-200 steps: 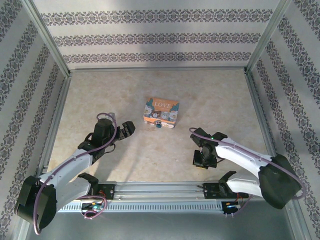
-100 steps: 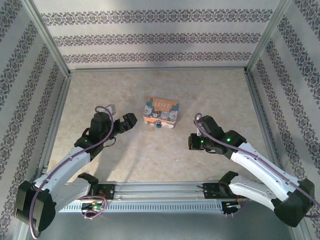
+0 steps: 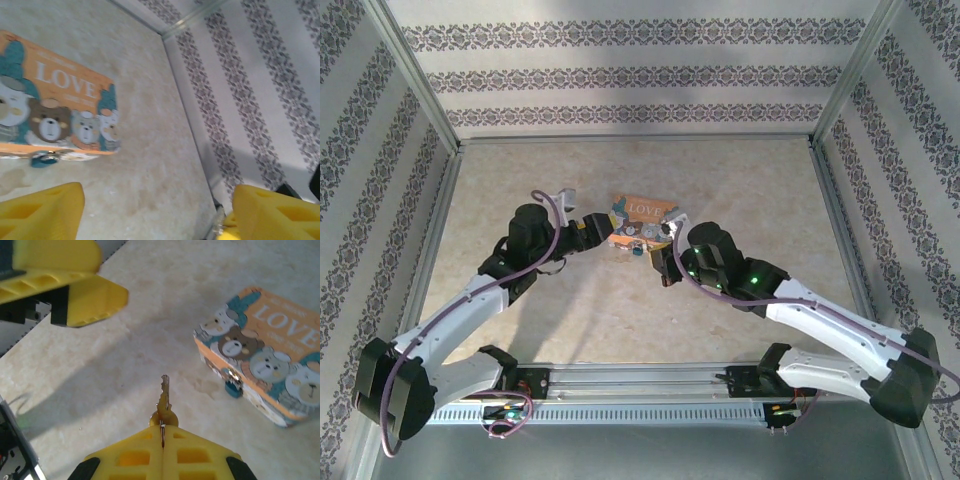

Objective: Unlock a padlock with a key

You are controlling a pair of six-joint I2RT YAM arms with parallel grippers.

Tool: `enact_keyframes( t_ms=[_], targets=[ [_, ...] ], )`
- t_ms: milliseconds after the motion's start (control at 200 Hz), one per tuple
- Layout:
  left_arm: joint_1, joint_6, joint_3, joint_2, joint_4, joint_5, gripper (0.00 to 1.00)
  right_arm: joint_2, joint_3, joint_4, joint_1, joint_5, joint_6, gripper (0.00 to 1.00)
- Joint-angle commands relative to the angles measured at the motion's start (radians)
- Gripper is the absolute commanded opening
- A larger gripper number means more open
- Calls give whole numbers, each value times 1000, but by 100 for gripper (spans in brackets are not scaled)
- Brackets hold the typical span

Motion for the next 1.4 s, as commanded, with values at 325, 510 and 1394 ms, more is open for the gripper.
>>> enact_keyframes(
  t_ms=[325, 510, 1394],
  targets=[
    [-119, 62, 89, 87, 63, 44, 46, 38, 39, 106, 44, 39, -69, 0],
    [-133, 62, 100, 116, 78, 45, 39, 36, 39, 110, 50, 40, -66, 0],
    [-140, 164, 90, 44, 55, -46, 0, -20, -7, 130, 3, 16, 20, 17]
  ],
)
